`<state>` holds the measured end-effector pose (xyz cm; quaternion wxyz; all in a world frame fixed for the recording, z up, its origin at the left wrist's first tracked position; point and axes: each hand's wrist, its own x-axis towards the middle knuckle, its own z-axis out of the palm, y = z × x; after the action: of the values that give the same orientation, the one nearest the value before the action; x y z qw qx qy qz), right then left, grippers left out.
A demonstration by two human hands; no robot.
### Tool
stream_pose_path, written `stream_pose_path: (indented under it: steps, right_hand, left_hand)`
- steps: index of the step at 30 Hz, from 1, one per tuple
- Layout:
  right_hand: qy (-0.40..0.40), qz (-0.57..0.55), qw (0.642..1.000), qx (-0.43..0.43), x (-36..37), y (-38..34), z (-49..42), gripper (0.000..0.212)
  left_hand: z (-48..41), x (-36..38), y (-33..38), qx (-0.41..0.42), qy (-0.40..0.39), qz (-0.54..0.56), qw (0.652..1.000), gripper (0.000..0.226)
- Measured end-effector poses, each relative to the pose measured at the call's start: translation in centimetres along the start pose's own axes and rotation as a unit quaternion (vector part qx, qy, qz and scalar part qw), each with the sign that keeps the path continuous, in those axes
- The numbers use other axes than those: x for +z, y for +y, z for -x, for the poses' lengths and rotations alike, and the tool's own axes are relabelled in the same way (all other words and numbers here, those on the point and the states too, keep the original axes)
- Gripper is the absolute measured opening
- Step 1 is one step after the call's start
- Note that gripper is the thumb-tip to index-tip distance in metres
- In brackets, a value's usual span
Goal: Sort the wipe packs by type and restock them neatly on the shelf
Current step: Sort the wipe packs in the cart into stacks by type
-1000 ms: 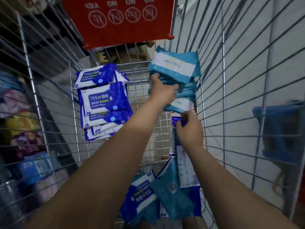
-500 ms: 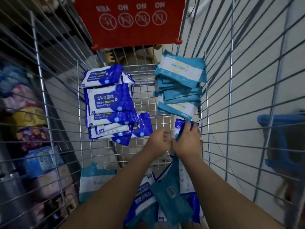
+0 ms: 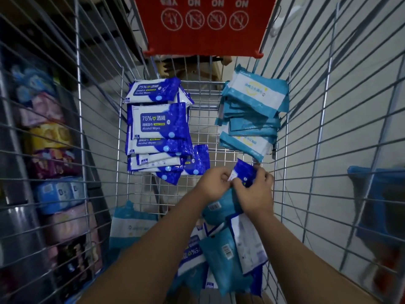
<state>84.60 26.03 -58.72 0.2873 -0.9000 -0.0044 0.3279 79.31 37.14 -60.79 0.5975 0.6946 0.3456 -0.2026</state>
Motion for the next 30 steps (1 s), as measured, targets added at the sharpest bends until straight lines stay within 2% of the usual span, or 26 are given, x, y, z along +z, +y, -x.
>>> stream_pose_path:
  steps: [4,5,6,8,10,12,13,15,17,20,24,26,30]
  right_hand:
    - [-0.006,0.038,0.999,-0.022,0.0,-0.5,0.1,0.078]
    - [-0.008,0.045,0.998,-0.035,0.1,-0.6,0.2,0.079]
    - [-0.009,0.047,0.998,-0.044,0.2,-0.8,0.3,0.077]
    - [-0.013,0.069,0.996,-0.048,0.3,-1.0,0.3,0.071]
    - [-0.041,0.161,0.985,-0.042,0.4,-0.9,0.4,0.063]
    - [-0.082,0.253,0.963,-0.038,0.2,-0.8,0.8,0.056]
    - [-0.097,0.283,0.954,-0.036,0.1,-0.7,1.0,0.055]
    - [-0.123,0.323,0.938,-0.034,0.0,-0.5,1.5,0.059]
    - [-0.143,0.338,0.93,-0.031,-0.1,-0.2,1.9,0.067]
    - [-0.147,0.339,0.929,-0.016,0.0,0.5,2.3,0.08]
    - [-0.143,0.352,0.924,0.045,0.5,0.5,3.1,0.105]
    - [-0.157,0.343,0.924,0.068,0.7,0.2,3.3,0.103]
    - [-0.131,0.217,0.963,0.088,0.4,0.0,3.0,0.081]
  left_hand:
    - [1.7,-1.8,2.0,0.065,0.091,-0.126,0.986,0.016]
    - [2.4,-2.5,2.7,0.089,0.124,-0.125,0.98,0.015]
    - [3.2,-3.3,3.4,0.1,0.156,-0.085,0.979,0.011]
    - [4.5,-5.1,4.8,0.103,0.221,0.074,0.967,0.005]
    - [5.1,-7.2,5.7,0.088,0.291,0.239,0.922,0.008]
    - [4.7,-9.4,5.5,0.068,0.321,0.392,0.859,0.008]
    - [4.3,-10.3,5.0,0.054,0.333,0.434,0.836,0.009]
    - [3.1,-11.5,3.4,0.008,0.358,0.45,0.818,0.015]
    - [2.4,-12.2,1.8,-0.036,0.37,0.435,0.82,0.017]
    - [2.0,-12.9,0.6,-0.057,0.366,0.385,0.846,0.01]
    - [2.6,-12.2,-0.1,-0.07,0.358,0.269,0.891,0.031]
    - [3.6,-11.1,-0.5,-0.043,0.333,0.178,0.925,0.032]
    - [5.1,-8.8,-1.6,0.001,0.266,0.087,0.96,0.026]
